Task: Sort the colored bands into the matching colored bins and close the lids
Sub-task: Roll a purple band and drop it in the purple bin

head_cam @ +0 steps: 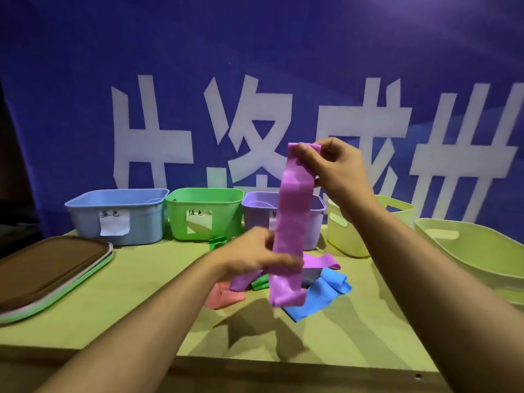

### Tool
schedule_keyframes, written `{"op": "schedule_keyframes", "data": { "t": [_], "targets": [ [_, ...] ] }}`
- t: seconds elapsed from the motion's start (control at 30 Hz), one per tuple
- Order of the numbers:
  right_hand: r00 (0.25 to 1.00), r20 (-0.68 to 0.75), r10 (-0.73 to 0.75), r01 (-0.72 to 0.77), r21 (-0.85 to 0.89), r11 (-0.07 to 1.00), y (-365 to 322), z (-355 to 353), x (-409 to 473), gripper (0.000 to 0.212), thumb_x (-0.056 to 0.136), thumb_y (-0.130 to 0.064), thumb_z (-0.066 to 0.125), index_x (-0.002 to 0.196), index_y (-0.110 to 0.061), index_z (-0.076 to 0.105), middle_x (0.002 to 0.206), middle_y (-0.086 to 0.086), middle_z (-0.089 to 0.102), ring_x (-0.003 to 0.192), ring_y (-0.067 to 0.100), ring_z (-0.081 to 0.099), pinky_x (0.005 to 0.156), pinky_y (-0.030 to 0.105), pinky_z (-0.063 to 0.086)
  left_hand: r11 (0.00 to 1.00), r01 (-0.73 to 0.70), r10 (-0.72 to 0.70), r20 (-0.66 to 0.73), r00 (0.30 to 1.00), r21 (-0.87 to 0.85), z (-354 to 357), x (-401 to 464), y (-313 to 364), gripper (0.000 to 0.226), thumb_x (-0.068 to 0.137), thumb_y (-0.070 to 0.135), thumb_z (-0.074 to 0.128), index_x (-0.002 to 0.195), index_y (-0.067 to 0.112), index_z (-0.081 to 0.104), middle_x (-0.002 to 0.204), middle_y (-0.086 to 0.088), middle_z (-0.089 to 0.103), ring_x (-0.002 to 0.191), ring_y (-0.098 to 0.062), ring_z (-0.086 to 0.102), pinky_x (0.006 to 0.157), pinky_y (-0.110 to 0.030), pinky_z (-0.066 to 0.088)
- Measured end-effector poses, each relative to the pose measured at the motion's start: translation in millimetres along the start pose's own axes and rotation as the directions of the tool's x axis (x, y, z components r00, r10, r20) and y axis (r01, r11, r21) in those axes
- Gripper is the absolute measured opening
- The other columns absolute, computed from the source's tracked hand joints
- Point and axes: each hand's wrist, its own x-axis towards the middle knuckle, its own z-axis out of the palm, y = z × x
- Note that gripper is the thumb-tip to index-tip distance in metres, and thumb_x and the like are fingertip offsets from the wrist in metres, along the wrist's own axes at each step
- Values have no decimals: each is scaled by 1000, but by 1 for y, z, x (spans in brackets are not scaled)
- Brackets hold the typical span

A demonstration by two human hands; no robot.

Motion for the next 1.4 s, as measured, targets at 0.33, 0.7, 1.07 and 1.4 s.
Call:
{"op": "schedule_keyframes", "data": {
  "t": [0.33, 0.7, 1.07, 1.4],
  "targets": [
    [901, -357, 245, -280, -48, 959, 62, -41, -2, 31, 90, -42, 76, 99, -13, 69, 92, 8, 72, 78, 23, 74, 65, 44, 64, 874, 338, -336, 69, 939, -350, -27, -21, -47, 35, 90, 4, 74, 123, 2, 65, 107, -18, 75, 93, -27, 71, 79, -37, 63],
    [563, 209, 800, -631, -516, 579, 124, -69, -50, 20, 86, -15, 82, 98, -2, 73, 84, 14, 78, 68, 21, 75, 60, 26, 58, 973, 116, -205, -521, 829, -198, -78, 2, -4, 19, 96, 0, 65, 115, 0, 69, 104, -20, 72, 76, -21, 71, 63, -26, 62],
    [860, 471, 197, -169, -102, 980, 58, 5, -36, 38, 90, -22, 78, 125, -14, 68, 116, 0, 76, 103, 4, 72, 83, 22, 59, 937, -250, 325, -346, 880, 244, -52, 14, 78, 21, 84, 8, 81, 105, 8, 78, 93, -5, 80, 87, -11, 75, 81, -27, 62],
    [918, 283, 276, -307, 71, 949, 82, 25, -104, 30, 98, -33, 65, 95, -5, 75, 86, 12, 79, 69, 23, 71, 66, 43, 59, 906, -257, 414, -587, 696, 335, -89, 35, 96, 15, 87, 14, 81, 102, 12, 80, 90, -2, 77, 81, -6, 70, 78, -30, 63]
  ]
}}
